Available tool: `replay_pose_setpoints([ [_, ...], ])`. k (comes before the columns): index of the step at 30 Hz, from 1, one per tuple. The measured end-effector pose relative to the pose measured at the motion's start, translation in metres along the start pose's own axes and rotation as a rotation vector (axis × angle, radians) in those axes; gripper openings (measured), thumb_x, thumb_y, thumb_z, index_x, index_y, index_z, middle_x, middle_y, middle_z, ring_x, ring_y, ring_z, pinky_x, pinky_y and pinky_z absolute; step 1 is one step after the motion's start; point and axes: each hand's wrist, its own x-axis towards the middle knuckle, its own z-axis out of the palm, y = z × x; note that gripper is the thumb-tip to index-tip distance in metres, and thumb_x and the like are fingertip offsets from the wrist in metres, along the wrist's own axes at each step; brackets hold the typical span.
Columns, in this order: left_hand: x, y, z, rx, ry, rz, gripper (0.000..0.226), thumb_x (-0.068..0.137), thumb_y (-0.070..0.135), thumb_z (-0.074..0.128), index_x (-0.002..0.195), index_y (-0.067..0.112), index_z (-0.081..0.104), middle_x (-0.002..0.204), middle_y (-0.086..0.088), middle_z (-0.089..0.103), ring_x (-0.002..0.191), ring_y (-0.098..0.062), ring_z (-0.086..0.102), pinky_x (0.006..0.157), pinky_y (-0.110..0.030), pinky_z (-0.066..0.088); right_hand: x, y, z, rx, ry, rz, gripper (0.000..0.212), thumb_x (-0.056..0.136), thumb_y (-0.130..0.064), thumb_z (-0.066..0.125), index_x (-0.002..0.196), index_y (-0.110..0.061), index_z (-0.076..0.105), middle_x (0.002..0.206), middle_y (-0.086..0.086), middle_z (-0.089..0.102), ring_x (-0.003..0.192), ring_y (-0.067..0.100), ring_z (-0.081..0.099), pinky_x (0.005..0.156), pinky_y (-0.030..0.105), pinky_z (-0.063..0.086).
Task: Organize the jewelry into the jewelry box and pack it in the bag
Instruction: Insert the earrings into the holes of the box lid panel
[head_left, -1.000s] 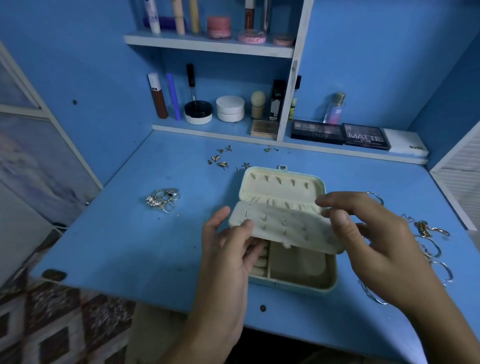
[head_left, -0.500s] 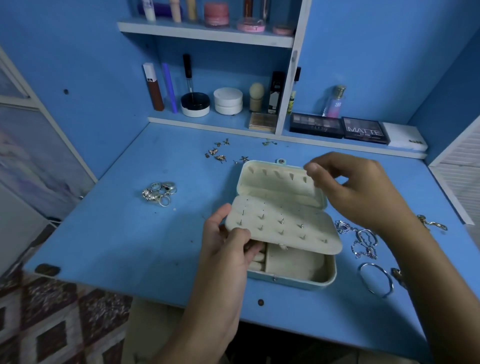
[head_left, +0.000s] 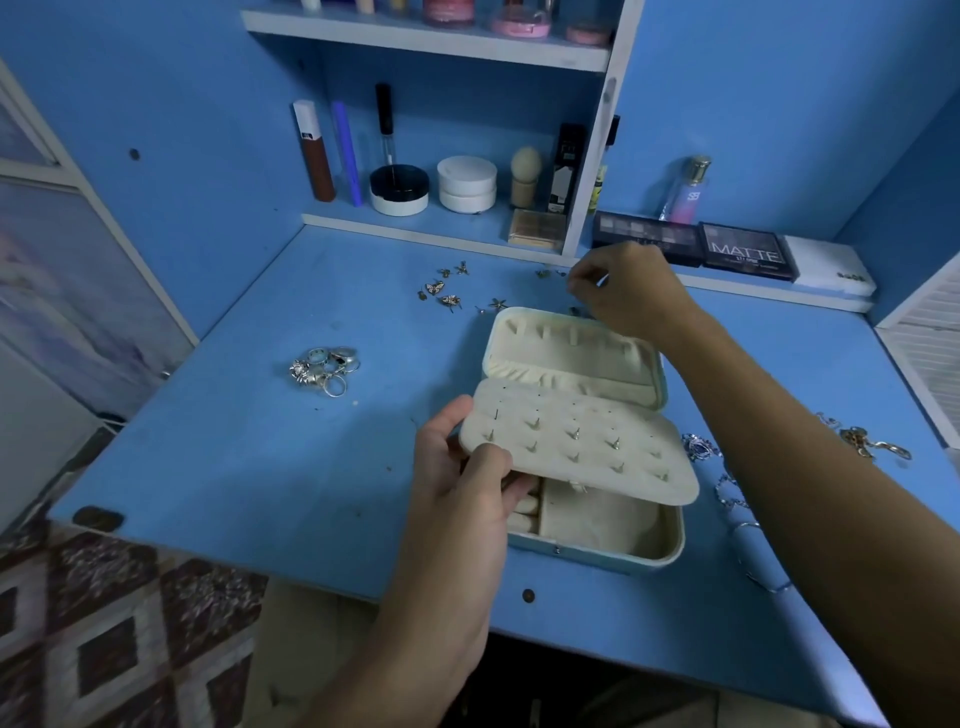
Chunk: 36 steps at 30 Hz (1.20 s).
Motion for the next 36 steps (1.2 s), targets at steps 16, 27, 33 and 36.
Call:
replay_pose_setpoints([
  [16, 0.002, -0.003, -0.003, -0.015, -0.026, 0.017, 0.040, 0.097, -0.002, 0.042, 0.126, 0.023, 0.052, 0.115, 0.002, 0.071, 0.100, -0.008, 0.071, 0.089, -0.025, 0.057, 0.040, -0.002, 0.021, -0.163, -0.037, -0.028, 0.018, 0.093, -0.024, 0.062, 0.104, -0.027, 0.076, 0.104, 0.002, 0.074, 0.094, 0.026, 0.065, 0.075, 0.032, 0.054],
  [27, 0.003, -0.004, -0.003, -0.032, -0.020, 0.025, 0.038, 0.097, -0.004, 0.042, 0.120, 0.024, 0.054, 0.111, 0.001, 0.071, 0.100, -0.008, 0.070, 0.083, -0.021, 0.058, 0.046, -0.004, 0.022, -0.187, -0.022, 0.017, 0.015, 0.094, -0.030, 0.063, 0.101, -0.025, 0.074, 0.103, 0.001, 0.072, 0.096, 0.026, 0.064, 0.070, 0.029, 0.045],
  [33, 0.003, -0.004, -0.003, -0.027, -0.022, 0.038, 0.039, 0.097, -0.005, 0.042, 0.118, 0.025, 0.055, 0.102, 0.008, 0.074, 0.100, -0.007, 0.070, 0.084, -0.022, 0.058, 0.047, -0.010, 0.020, -0.346, -0.061, -0.052, 0.018, 0.099, -0.029, 0.053, 0.107, -0.021, 0.067, 0.107, 0.006, 0.068, 0.095, 0.029, 0.060, 0.067, 0.031, 0.039],
  [36, 0.003, -0.004, -0.002, -0.030, -0.020, 0.035, 0.038, 0.097, -0.005, 0.042, 0.117, 0.024, 0.055, 0.105, 0.004, 0.073, 0.100, -0.008, 0.070, 0.083, -0.022, 0.058, 0.045, -0.010, 0.019, -0.354, -0.074, -0.074, 0.019, 0.100, -0.029, 0.052, 0.108, -0.019, 0.066, 0.107, 0.008, 0.067, 0.095, 0.031, 0.061, 0.068, 0.031, 0.039],
])
